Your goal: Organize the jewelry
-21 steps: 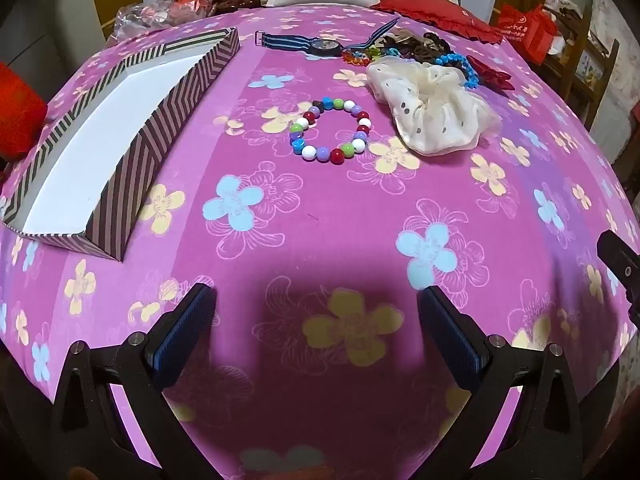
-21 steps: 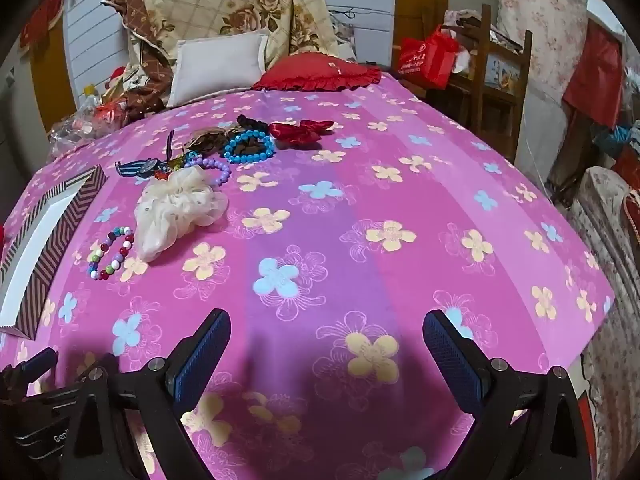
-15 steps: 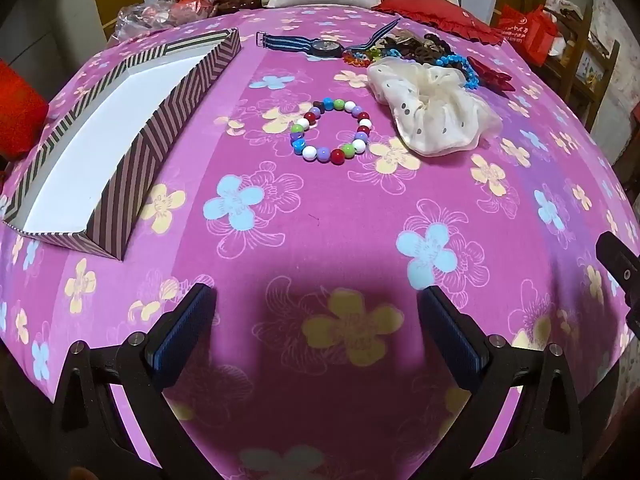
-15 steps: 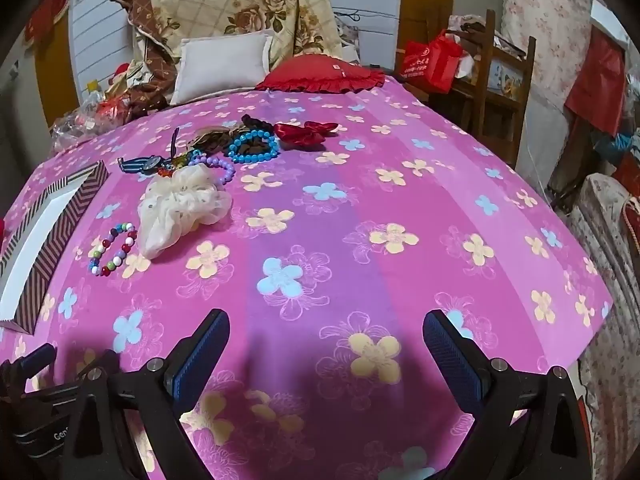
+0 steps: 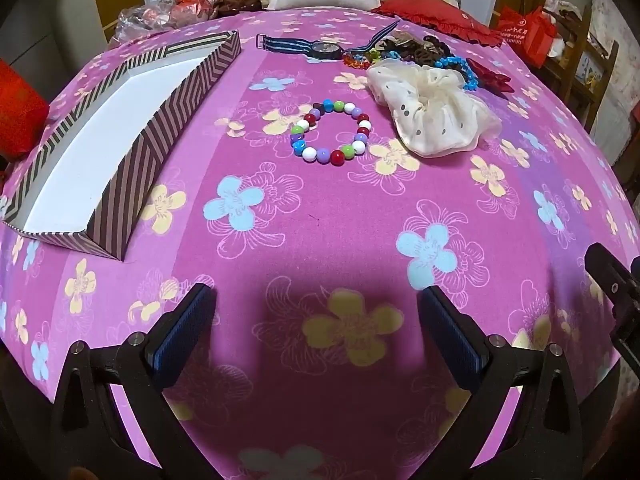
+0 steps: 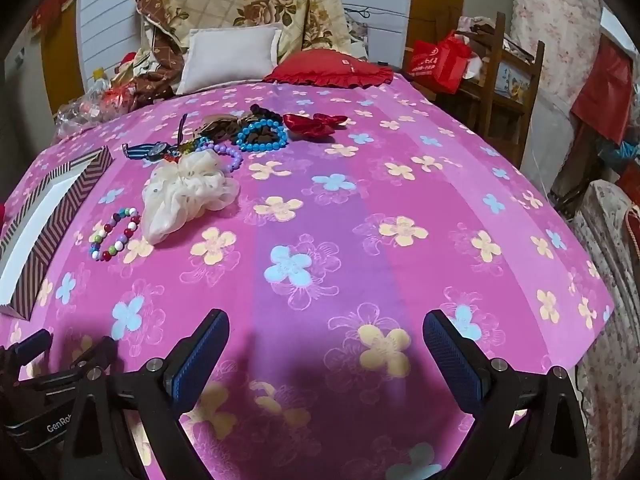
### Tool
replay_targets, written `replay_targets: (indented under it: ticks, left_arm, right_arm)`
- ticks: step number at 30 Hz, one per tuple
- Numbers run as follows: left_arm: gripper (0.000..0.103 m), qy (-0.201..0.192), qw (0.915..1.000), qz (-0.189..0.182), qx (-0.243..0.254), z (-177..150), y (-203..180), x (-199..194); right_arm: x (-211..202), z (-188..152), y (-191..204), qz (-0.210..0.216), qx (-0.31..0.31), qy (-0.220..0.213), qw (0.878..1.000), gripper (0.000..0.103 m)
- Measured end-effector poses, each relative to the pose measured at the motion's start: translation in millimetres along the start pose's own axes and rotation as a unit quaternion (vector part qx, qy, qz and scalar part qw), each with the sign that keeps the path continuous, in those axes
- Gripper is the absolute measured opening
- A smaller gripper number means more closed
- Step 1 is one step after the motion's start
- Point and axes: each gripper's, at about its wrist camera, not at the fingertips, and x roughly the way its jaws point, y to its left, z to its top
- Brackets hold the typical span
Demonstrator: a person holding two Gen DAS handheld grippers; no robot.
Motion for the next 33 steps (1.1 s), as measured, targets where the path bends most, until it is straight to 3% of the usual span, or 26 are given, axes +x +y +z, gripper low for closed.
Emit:
replay_targets:
  ticks: [16, 18, 20, 24, 27, 30, 32, 33]
  left_arm:
    - [0.102, -0.011, 0.9999, -0.003, 0.008, -2, 1, -3]
    - [0.093, -0.009, 0.9999, -0.008, 0.011, -1, 3, -6]
    - [0.075, -0.009, 0.9996, -0.026, 0.009, 2, 7, -11]
    - [0.074, -0.019, 0.9981, -0.056, -0.016, 7, 25, -31]
    - [0.074, -0.059, 0.9967, -0.055, -0.012, 4, 43, -63]
    - [0.074, -0.085, 0.9957, -0.034, -0.016, -6, 69, -86]
    - [0.074, -0.096, 0.9949, -0.018, -0.024, -10, 87, -95]
    - [0.074, -0.106, 0.9938, -0.002, -0.032, -13, 102, -101]
  right_arm:
    - [-3, -3, 6, 0.0, -0.012, 0.003, 1.0, 0.097]
    - [-10, -2, 9, 0.0, -0.017, -0.006, 1.0, 0.097]
    - [-19, -1, 13, 0.002, -0.022, -0.016, 1.0, 0.097]
    - [-33, 5, 27, 0.012, -0.042, -0.032, 0.999, 0.097]
    - [-42, 22, 44, 0.04, -0.061, -0.04, 0.997, 0.097]
    - [-43, 46, 75, 0.098, -0.07, -0.027, 0.992, 0.096]
    - [-34, 62, 104, 0.149, -0.077, -0.007, 0.986, 0.078]
    - [-27, 69, 122, 0.167, -0.083, 0.007, 0.982, 0.075]
